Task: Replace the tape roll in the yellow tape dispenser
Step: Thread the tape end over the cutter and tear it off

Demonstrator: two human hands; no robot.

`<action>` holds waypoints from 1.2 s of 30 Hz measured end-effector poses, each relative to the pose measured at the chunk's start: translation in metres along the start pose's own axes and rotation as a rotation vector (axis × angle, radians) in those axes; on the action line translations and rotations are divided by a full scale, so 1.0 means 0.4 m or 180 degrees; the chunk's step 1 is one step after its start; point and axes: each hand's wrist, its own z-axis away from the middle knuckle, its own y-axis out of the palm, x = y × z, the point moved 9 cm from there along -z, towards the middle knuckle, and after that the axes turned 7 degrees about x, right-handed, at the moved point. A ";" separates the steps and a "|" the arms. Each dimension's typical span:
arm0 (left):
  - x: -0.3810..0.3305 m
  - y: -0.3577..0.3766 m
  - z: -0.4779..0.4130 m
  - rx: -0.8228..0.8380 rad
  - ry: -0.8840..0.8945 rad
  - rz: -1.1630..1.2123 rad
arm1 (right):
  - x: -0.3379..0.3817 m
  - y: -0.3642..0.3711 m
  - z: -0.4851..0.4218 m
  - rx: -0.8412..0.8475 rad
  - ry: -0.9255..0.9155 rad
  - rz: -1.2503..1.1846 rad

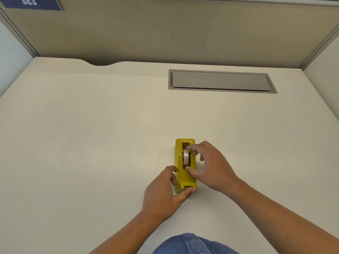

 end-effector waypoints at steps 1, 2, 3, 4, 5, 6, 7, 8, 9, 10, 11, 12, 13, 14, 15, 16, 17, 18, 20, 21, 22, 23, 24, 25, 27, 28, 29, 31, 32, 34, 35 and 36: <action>0.000 -0.001 0.000 -0.0006 -0.0004 -0.0008 | 0.001 -0.001 0.005 -0.0031 0.0006 -0.0018; 0.000 -0.002 0.002 -0.0011 -0.0007 -0.0023 | 0.001 -0.001 0.011 -0.0066 0.0011 -0.0042; 0.001 -0.003 0.003 -0.0017 -0.0005 -0.0046 | 0.001 -0.001 0.017 -0.0103 0.0018 -0.0064; 0.002 -0.005 0.005 -0.0030 0.0009 -0.0070 | 0.001 -0.001 0.024 -0.0139 0.0028 -0.0073; 0.001 -0.009 0.007 -0.0054 0.0033 -0.0088 | 0.001 0.000 0.029 -0.0168 0.0043 -0.0064; 0.000 -0.014 0.008 -0.0087 0.0063 -0.0096 | 0.001 0.001 0.034 -0.0193 0.0060 -0.0044; -0.001 -0.022 0.006 -0.0129 0.0096 -0.0102 | 0.003 -0.001 0.036 -0.0223 0.0073 -0.0027; -0.004 -0.032 0.003 -0.0179 0.0129 -0.0115 | 0.006 -0.005 0.037 -0.0262 0.0076 -0.0020; -0.009 -0.044 -0.004 -0.0230 0.0159 -0.0140 | 0.010 -0.011 0.037 -0.0307 0.0068 -0.0015; -0.015 -0.056 -0.012 -0.0273 0.0184 -0.0183 | 0.016 -0.016 0.035 -0.0349 0.0050 -0.0001; -0.023 -0.069 -0.021 -0.0310 0.0206 -0.0242 | 0.022 -0.022 0.033 -0.0383 0.0029 0.0032; -0.033 -0.080 -0.031 -0.0339 0.0221 -0.0307 | 0.029 -0.027 0.031 -0.0403 0.0007 0.0079; -0.043 -0.090 -0.042 -0.0351 0.0228 -0.0363 | 0.036 -0.030 0.027 -0.0408 -0.0013 0.0133; -0.051 -0.096 -0.054 -0.0345 0.0227 -0.0407 | 0.044 -0.032 0.024 -0.0402 -0.0029 0.0188; -0.058 -0.099 -0.066 -0.0320 0.0225 -0.0444 | 0.050 -0.034 0.020 -0.0391 -0.0034 0.0245; -0.064 -0.101 -0.078 -0.0279 0.0229 -0.0481 | 0.057 -0.035 0.017 -0.0385 -0.0032 0.0301; -0.069 -0.099 -0.090 -0.0220 0.0243 -0.0515 | 0.064 -0.037 0.015 -0.0391 -0.0035 0.0358; -0.074 -0.096 -0.100 -0.0156 0.0266 -0.0538 | 0.071 -0.039 0.012 -0.0404 -0.0044 0.0418; -0.082 -0.090 -0.116 -0.0047 0.0312 -0.0599 | 0.083 -0.041 0.007 -0.0400 -0.0037 0.0527; -0.085 -0.086 -0.121 -0.0005 0.0324 -0.0644 | 0.085 -0.040 0.003 -0.0379 -0.0006 0.0572; -0.087 -0.082 -0.126 0.0023 0.0330 -0.0683 | 0.086 -0.040 -0.002 -0.0355 0.0033 0.0608; -0.089 -0.080 -0.131 0.0030 0.0337 -0.0705 | 0.086 -0.039 -0.006 -0.0331 0.0075 0.0639; -0.091 -0.079 -0.134 0.0022 0.0351 -0.0707 | 0.085 -0.039 -0.009 -0.0312 0.0114 0.0666; -0.094 -0.078 -0.137 0.0009 0.0370 -0.0694 | 0.084 -0.039 -0.011 -0.0299 0.0141 0.0690; -0.100 -0.078 -0.139 -0.0010 0.0417 -0.0658 | 0.086 -0.042 -0.014 -0.0280 0.0153 0.0721; -0.101 -0.079 -0.141 -0.0015 0.0428 -0.0648 | 0.087 -0.042 -0.014 -0.0268 0.0148 0.0725; -0.102 -0.078 -0.142 -0.0017 0.0430 -0.0651 | 0.088 -0.044 -0.015 -0.0257 0.0146 0.0724; -0.101 -0.077 -0.145 -0.0014 0.0422 -0.0673 | 0.091 -0.049 -0.018 -0.0241 0.0153 0.0720; -0.100 -0.076 -0.146 -0.0009 0.0418 -0.0685 | 0.091 -0.050 -0.020 -0.0225 0.0163 0.0723; -0.102 -0.075 -0.146 0.0000 0.0410 -0.0705 | 0.094 -0.051 -0.026 -0.0194 0.0171 0.0781; -0.103 -0.076 -0.146 -0.0003 0.0405 -0.0711 | 0.098 -0.052 -0.029 -0.0189 0.0159 0.0835; -0.105 -0.076 -0.145 -0.0006 0.0401 -0.0715 | 0.102 -0.053 -0.031 -0.0191 0.0137 0.0885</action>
